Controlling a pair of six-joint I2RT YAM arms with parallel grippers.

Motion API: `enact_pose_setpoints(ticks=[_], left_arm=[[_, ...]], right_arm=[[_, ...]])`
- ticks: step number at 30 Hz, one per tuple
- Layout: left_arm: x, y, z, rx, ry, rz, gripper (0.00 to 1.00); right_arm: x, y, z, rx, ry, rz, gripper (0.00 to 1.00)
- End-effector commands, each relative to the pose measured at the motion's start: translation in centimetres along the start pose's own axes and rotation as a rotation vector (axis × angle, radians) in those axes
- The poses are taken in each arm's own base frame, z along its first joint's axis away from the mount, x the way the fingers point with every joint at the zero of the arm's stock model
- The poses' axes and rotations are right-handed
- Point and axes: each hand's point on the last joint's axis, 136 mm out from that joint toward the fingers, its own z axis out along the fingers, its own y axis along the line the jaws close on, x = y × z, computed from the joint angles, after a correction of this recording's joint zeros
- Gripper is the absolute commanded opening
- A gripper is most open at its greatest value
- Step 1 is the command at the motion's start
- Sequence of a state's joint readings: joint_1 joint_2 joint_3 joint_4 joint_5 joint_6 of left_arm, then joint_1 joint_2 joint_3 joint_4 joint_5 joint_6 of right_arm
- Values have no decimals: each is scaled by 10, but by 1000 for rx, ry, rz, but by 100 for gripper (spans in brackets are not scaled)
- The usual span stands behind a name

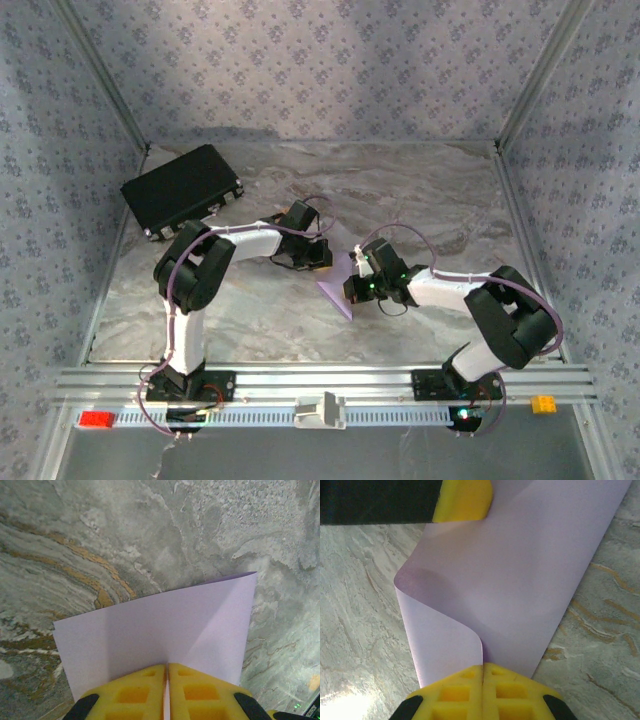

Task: Fold a paper plane with a square sheet of paper (pick it up from the middle)
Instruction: Third fold the triangle at the center of the table.

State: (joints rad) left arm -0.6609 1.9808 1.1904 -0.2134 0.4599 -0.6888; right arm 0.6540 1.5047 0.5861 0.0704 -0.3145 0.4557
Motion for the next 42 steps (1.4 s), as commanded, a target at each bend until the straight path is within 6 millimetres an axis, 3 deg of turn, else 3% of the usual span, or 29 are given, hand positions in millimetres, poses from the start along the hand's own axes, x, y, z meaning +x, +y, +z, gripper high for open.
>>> enact_pose_setpoints(ticks=[1,15,21,28,32,35,38,42], left_arm=[[8,12,4,-40,21,-8,11],[6,8,2,-31,17,3,11],[-12,-11,-10,-14,-20,57,17],[-29,-39,-39,12,-88,103,30],[-21,-47,-57,52,-131,101,28],[-7,-50,-65,115,-141,66,18],[9,-49,-68,192,-144,9,9],[32,-54,-64,303,-131,-56,5]], right_arm=[[1,-8,3,36,20,2,2],[7,-12,6,54,42,7,1],[8,-13,6,58,46,13,2],[9,-14,9,59,50,21,2],[8,-13,9,61,47,24,2],[6,-14,9,66,42,26,2],[7,-14,8,70,42,29,2],[7,-16,8,75,39,31,1]])
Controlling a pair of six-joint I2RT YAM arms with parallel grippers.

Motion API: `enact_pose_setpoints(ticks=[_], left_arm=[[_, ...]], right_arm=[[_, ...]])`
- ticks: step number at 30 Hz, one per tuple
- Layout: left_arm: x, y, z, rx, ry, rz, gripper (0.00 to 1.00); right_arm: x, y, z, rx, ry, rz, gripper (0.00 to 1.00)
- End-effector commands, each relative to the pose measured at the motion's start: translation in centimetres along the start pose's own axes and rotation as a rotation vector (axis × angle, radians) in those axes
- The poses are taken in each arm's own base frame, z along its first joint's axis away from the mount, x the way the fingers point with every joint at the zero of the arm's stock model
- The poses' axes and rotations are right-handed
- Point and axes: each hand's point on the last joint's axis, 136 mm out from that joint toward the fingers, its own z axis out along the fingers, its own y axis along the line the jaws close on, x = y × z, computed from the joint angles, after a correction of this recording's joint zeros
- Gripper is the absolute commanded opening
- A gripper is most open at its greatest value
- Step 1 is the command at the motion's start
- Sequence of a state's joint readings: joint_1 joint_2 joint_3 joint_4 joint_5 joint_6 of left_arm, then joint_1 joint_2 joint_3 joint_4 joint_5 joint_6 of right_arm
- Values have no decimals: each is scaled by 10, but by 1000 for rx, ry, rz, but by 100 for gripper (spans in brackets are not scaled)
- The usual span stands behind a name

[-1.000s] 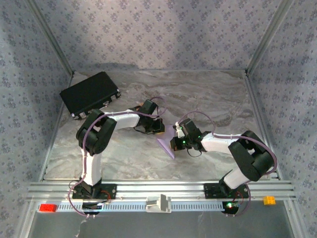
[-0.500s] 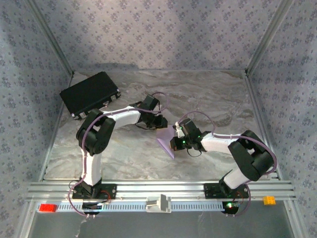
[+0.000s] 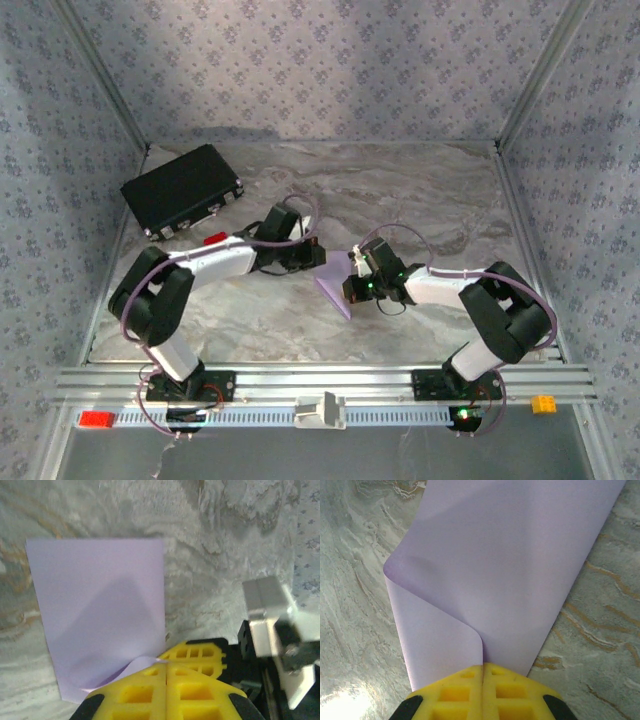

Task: Fold a paper plane with a square sheet of paper (pick it up from the middle)
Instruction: Third fold the triangle at the center of the table.

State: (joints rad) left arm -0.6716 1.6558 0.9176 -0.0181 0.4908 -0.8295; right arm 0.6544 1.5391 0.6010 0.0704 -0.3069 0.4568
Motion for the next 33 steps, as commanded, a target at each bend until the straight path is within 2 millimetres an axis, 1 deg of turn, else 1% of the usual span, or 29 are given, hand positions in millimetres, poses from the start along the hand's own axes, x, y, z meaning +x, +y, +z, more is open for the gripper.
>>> enact_pose_setpoints(ticks=[1,3,7,13,23,33], left_arm=[[14,-23,3,144,3,-57,4],[25,-23,8,150,15,-68,4],[38,-9,19,143,34,-114,2],[41,-6,25,162,41,-140,0],[47,5,37,138,70,-156,0],[51,22,44,77,78,-150,0]], right_arm=[[7,-13,2,61,26,27,2],[8,-12,3,60,28,28,1],[9,-12,3,61,28,30,2],[8,-12,2,64,27,28,2],[10,-12,3,67,30,30,2],[10,-13,2,69,32,30,2]])
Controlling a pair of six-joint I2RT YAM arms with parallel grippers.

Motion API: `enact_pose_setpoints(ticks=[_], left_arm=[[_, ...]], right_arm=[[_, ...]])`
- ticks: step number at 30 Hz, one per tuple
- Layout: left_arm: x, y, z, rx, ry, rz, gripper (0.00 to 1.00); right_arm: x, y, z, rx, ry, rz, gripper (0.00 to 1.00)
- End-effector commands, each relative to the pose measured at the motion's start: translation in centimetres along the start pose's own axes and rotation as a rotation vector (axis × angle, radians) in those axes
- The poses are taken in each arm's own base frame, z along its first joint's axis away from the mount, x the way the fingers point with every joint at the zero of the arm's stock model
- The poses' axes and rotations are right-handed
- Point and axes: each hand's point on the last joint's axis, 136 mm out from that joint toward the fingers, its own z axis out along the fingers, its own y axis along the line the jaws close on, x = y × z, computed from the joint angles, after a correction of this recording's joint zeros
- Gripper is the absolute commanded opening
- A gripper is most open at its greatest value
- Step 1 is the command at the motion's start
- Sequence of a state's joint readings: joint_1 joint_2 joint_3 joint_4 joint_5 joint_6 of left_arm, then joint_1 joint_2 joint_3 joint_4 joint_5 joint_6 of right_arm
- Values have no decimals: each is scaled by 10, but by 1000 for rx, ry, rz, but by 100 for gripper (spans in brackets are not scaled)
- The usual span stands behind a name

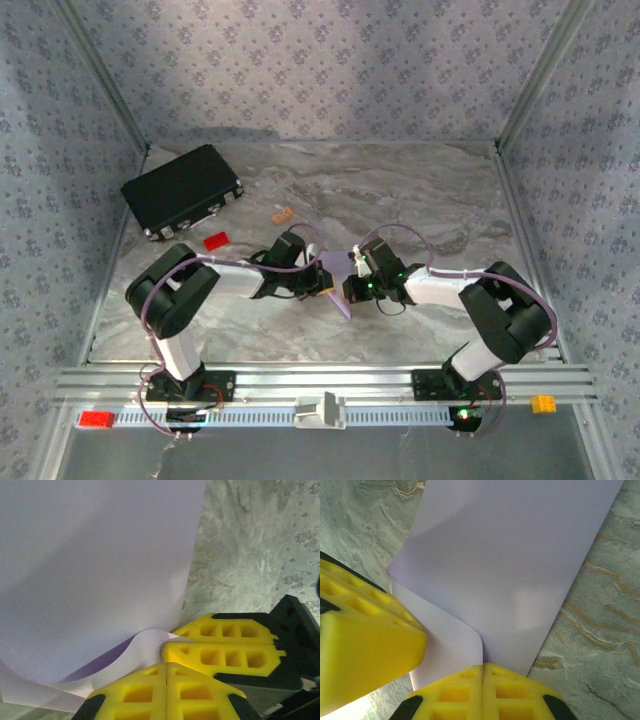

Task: Fold a paper plane with a square sheet of paper (pick it up from the middle)
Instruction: Third fold the triangle at the center of the table.

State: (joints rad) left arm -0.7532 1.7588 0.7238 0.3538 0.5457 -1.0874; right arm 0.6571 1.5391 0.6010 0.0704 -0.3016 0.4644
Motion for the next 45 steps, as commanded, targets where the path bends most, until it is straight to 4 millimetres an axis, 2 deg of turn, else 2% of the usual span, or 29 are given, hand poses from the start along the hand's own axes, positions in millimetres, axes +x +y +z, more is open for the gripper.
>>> enact_pose_setpoints(ticks=[1,10,18,21,26,30,34,38,45], left_arm=[[1,9,3,-28,8,16,0],[5,28,7,-90,19,12,0],[7,39,9,-121,22,0,0],[7,39,9,-120,23,2,0],[6,39,9,-123,20,3,0],[6,39,9,-124,20,4,0],[6,39,9,-124,18,4,0],[6,39,9,-125,16,3,0],[6,39,9,-124,19,4,0]], right_arm=[[10,-13,2,66,35,22,2],[10,-13,2,67,37,23,2],[-1,-4,-2,46,20,17,5],[-10,3,-10,32,2,22,12],[-26,9,-35,25,-50,41,28],[-24,25,-47,-57,-45,46,33],[-7,50,-45,-183,27,41,30],[8,63,-36,-204,89,17,22],[18,65,-13,-146,152,-12,13]])
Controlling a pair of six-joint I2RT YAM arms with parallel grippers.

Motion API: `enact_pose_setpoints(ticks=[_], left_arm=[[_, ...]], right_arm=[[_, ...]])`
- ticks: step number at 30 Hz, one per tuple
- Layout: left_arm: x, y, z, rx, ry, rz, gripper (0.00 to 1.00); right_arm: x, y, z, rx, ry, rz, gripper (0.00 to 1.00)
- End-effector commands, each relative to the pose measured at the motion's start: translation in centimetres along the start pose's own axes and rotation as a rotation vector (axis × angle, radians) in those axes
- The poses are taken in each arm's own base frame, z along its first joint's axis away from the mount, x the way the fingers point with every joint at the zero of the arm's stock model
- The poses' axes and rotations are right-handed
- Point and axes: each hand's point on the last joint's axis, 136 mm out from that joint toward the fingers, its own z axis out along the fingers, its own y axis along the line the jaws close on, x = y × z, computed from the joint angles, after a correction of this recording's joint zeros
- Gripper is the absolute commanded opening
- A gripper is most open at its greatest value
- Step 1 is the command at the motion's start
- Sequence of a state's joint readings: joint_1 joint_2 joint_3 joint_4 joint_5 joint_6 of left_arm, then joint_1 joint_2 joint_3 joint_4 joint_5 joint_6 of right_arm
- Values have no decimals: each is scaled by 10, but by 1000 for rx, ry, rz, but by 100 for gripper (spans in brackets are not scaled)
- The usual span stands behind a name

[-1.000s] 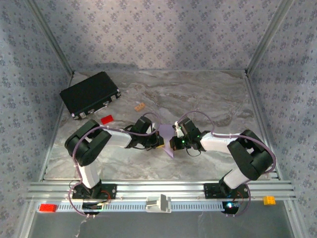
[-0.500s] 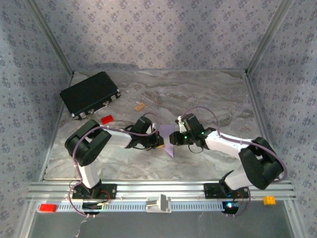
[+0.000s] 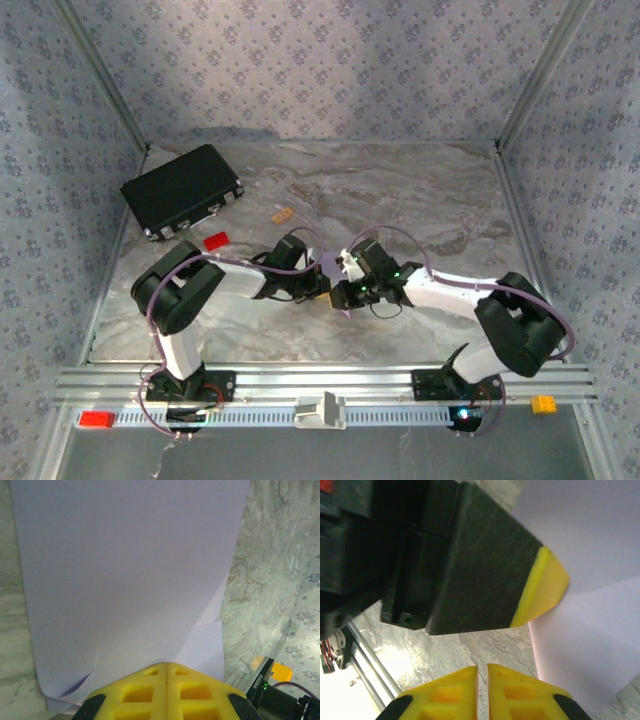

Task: Fold a paper plane with a square sheet of paper (pick it up from the middle)
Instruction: Third fold the triangle at the center of the table.

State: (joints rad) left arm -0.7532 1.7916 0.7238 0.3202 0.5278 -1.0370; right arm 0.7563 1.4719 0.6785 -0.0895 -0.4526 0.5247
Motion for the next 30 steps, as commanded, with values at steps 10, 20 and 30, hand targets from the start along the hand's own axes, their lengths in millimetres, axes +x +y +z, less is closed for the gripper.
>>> enact_pose_setpoints(ticks=[10,20,30], left_arm=[[3,19,5,-67,8,-10,0],[4,21,5,-72,8,-11,0],[3,20,5,-73,8,-12,0]], right_arm=[[10,-20,17,100,69,34,12],[32,-34,10,131,90,62,12],[8,-5,-1,55,18,27,13]])
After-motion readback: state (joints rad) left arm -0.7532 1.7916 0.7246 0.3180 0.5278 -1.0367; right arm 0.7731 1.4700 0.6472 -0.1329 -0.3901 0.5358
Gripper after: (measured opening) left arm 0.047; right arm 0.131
